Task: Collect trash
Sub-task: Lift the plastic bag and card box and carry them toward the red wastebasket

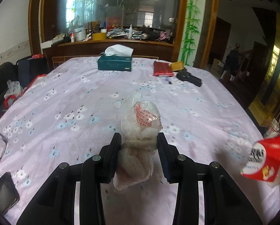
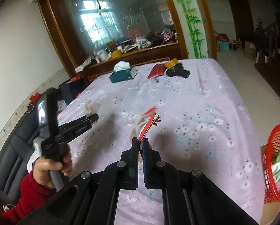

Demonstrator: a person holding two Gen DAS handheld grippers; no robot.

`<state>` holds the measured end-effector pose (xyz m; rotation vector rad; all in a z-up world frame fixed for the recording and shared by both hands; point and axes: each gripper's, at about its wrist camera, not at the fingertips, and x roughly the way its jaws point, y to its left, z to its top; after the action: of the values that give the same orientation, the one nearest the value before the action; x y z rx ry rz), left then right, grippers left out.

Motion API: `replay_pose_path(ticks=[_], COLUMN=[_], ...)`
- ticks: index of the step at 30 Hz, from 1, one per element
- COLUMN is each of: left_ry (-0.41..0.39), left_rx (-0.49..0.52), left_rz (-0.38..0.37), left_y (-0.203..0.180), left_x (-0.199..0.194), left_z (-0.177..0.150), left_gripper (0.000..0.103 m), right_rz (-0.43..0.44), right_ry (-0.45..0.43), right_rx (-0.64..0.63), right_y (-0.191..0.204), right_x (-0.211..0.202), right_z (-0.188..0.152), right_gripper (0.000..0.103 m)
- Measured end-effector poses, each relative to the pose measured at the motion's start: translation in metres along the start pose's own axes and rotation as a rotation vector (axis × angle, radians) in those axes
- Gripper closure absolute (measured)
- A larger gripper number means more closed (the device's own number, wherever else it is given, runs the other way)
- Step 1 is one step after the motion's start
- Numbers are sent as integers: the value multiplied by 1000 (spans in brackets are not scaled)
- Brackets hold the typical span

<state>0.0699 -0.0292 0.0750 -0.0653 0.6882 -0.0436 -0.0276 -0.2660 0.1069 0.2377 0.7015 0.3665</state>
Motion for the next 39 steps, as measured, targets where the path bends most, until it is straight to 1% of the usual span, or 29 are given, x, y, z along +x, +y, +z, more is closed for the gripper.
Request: replay_pose_path(ticks=[4,7,15,24,35,39], left_ry=[-29,-35,-55,-31,-10,-1], left_rx=[13,22,62,110,147,156], left_rz=[-10,-19,-27,-34,-54,-72], left_y=[-14,-26,-59,-87,-104,-110], left_x=[-30,-46,-73,-73,-70,-69], left_z=[-13,-26,-52,-71,-79,-79], left_gripper=[66,66,65,65,65,65], right_rz=[20,36,55,53,45,39], right_ry=[-21,-30,-52,-66,-77,-85], right_rx=[24,42,53,86,109,112], right_y=[-5,-8,-12,-27,-35,-37], right_x=[-12,-20,-39,-56,-67,-74], right_z=[-7,-13,-28,-40,-45,-47], right_gripper=[99,99,98,98,98,98])
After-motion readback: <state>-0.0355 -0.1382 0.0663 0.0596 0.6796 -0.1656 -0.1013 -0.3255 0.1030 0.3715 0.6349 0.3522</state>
